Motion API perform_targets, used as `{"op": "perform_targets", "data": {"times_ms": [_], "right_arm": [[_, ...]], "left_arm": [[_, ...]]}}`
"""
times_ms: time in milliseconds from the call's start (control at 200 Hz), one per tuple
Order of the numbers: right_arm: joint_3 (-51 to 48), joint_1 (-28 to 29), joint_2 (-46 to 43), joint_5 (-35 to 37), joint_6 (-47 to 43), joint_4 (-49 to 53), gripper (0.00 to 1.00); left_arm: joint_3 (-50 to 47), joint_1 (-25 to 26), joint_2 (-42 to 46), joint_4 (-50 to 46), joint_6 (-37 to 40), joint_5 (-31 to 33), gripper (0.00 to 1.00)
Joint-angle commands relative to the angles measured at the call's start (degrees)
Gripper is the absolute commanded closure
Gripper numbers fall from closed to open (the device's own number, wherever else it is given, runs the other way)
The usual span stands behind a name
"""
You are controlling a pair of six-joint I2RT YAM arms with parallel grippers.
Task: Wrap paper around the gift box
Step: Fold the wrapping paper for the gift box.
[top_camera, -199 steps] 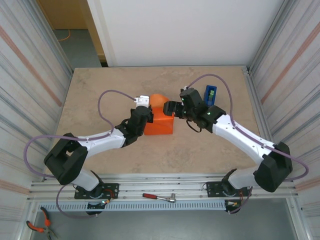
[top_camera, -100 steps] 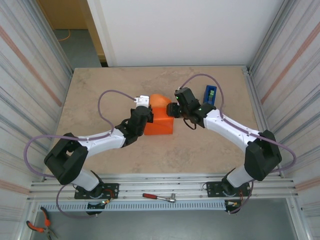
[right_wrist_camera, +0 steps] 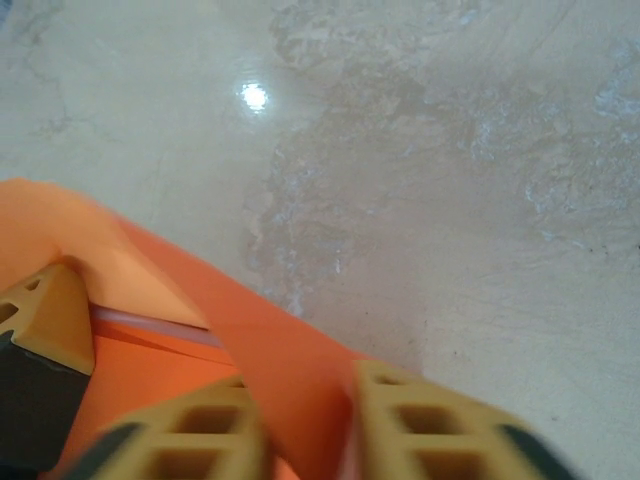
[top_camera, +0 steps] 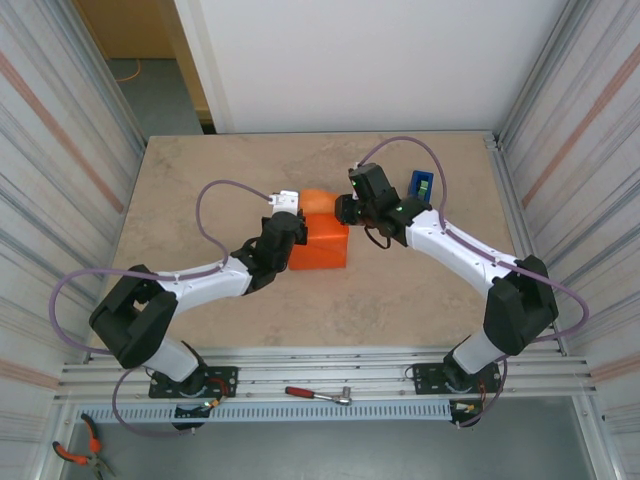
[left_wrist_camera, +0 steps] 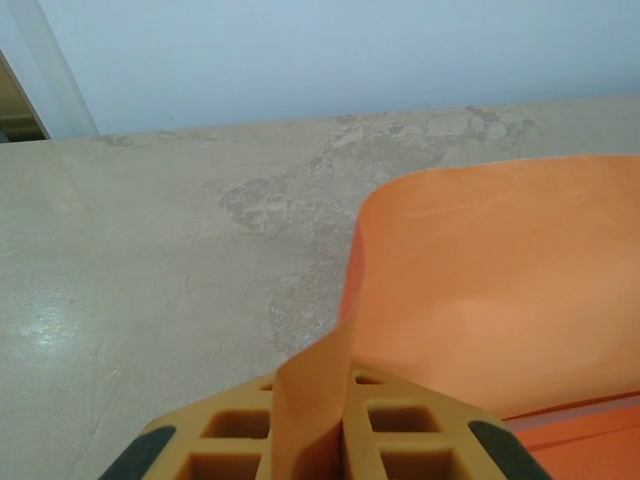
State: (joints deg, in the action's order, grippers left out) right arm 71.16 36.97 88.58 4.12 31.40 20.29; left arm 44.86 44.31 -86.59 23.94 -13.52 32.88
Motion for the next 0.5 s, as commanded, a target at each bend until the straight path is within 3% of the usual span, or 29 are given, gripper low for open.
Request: {"op": "perform_targets", "data": {"times_ms": [0,45,110,396,496], "right_arm": [[0.7,-0.6,-0.1,-1.5,-0.4,0.5,0.69],[0.1,-0.5,-0.4,-1.5,0.0,0.5,0.41],[-1.3,-0.5,-1.0,-2.0,0.7,-0.3,0.3],[-3.6,-0.1,1.4,-2.0,3.3,-1.9,0.27],[-4.3,0.2,2.5,-2.0,4.2,-2.3,0.29]], "left_arm": [[-1.9,0.4,-2.4,-4.3,-0.4,-1.9,0.84],[-1.8,0.5,-2.4,-4.3,-0.3,-1.9,0.84],[-1.7,0.4,-2.4,-4.3,-0.1,-1.9,0.85],[-0.8,0.4,-2.6,-4.1,0.8,-1.9,0.85],[0.1,-0.2,-1.3,-4.8,0.8,-3.7,0.79]]}}
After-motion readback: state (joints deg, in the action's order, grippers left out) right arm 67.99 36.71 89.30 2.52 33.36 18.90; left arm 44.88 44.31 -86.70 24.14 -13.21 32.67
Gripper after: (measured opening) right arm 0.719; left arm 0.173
